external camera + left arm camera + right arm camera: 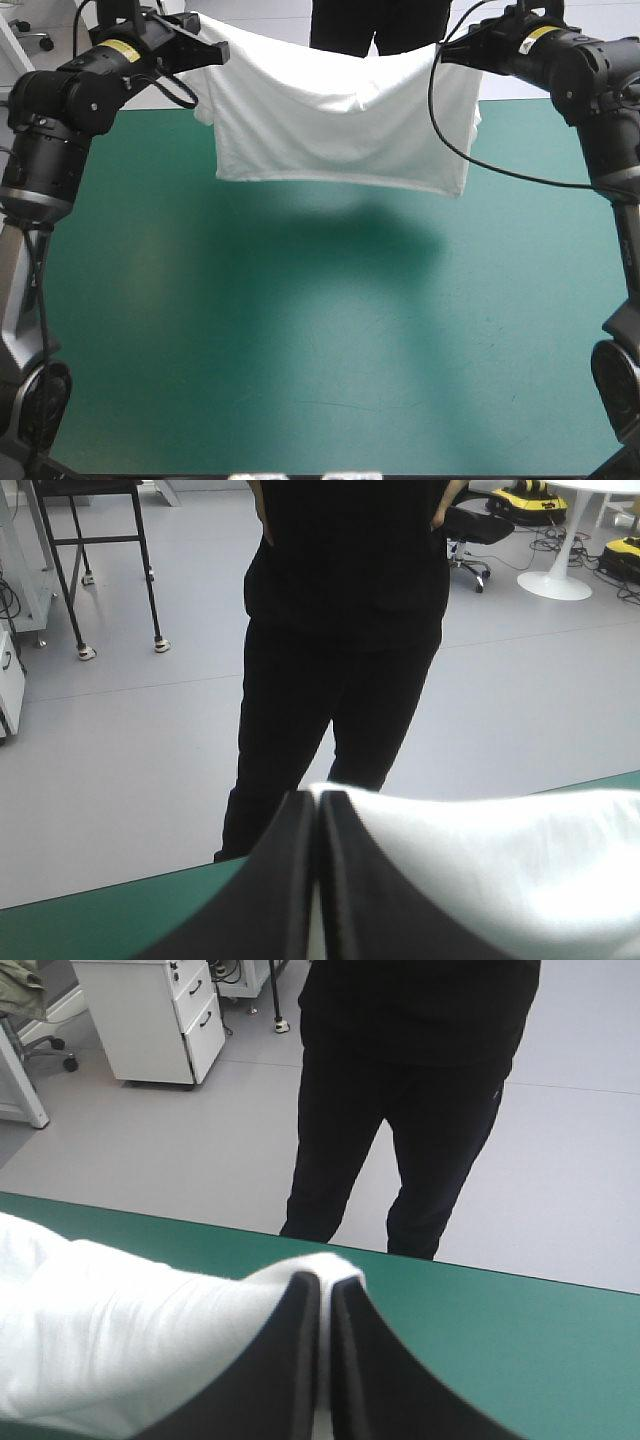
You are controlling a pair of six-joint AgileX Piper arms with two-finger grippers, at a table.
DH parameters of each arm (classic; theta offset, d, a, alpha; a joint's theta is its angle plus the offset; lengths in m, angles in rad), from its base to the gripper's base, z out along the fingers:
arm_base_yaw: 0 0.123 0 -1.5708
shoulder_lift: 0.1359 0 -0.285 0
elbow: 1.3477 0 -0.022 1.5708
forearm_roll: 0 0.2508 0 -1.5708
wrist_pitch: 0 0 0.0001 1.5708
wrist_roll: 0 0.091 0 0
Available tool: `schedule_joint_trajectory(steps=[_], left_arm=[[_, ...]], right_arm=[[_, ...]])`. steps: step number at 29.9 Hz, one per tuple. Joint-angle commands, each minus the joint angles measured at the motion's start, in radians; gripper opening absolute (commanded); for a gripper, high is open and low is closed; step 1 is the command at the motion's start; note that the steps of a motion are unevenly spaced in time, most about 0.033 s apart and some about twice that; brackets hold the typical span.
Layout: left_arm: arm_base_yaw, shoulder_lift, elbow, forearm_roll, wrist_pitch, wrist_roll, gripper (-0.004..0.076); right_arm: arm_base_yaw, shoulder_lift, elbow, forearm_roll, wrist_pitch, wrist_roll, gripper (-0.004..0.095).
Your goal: Fold the cloth
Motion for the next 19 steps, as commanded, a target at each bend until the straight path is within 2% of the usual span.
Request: schedule_joint_trajectory(steps=[1,7,12,14,19], left_arm=[[-0.003,0.018,-0.078,-0.01,-0.035,0.002,-0.0009],[0.006,0.058,0.049,-0.011,0.017,0.024,-0.0009],[0.006,0.052,0.255,-0.011,0.019,0.045,-0.0009],[0.006,0.043,0.336,-0.011,0.033,0.045,-0.0009],[0.004,0.031,0.502,-0.018,0.152,0.045,-0.0009]], right_arm=[[-0.016,0.026,-0.095,-0.024,-0.043,-0.002,-0.0017],[-0.016,0.091,-0.001,-0.055,-0.007,-0.008,-0.0017],[-0.016,0.098,0.207,-0.056,0.007,-0.008,-0.0017],[-0.016,0.096,0.273,-0.044,0.062,-0.008,-0.0017],[-0.013,0.095,0.418,0.018,0.195,-0.037,-0.0017]])
